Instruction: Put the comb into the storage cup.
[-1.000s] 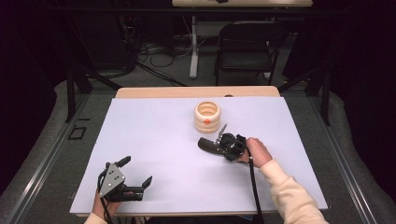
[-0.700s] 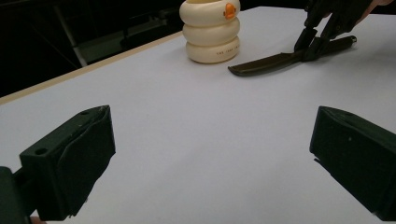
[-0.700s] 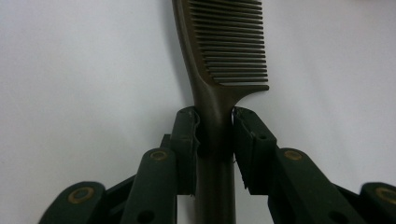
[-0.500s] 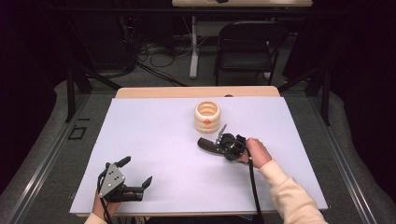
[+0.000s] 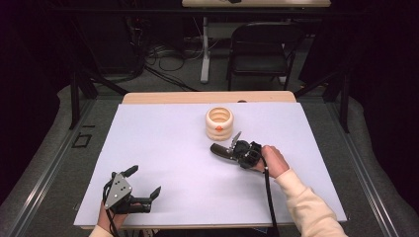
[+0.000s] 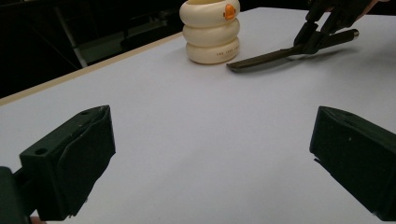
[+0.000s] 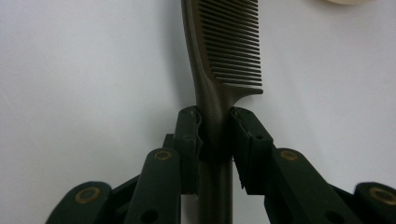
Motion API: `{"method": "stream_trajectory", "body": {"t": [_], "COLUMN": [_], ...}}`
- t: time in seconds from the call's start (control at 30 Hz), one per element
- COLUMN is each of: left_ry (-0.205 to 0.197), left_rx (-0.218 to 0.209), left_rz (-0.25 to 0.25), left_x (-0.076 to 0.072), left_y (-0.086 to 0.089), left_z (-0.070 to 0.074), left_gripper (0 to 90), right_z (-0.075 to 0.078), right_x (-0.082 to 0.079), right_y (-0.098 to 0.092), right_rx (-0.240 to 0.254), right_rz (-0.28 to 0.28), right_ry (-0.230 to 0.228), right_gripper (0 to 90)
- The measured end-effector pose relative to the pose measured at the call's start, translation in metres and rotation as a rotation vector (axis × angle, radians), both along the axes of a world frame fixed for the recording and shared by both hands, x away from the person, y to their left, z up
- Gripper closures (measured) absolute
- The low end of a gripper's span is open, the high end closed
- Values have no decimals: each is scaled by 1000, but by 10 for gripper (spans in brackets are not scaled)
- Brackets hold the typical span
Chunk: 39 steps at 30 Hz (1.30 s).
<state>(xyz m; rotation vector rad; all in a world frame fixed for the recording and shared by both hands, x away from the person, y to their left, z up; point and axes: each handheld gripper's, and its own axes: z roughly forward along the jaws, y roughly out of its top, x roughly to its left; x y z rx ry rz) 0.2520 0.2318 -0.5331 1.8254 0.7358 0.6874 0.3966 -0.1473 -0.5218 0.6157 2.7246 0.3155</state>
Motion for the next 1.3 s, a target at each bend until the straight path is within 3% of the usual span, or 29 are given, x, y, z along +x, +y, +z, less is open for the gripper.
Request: {"method": "stream_trajectory", "body": {"t": [1.3], "left_ry": [0], "left_rx": [-3], "left_rz": [13], "left_x": [0], "left_y": [1], "left_z": [0], "left_gripper": [2], "right_z": [21], "right_x": [-19], "right_y": [-13], "right_rx": [169], "right_rz": [57], "right_ry": [-11], "right_gripper": [727]}}
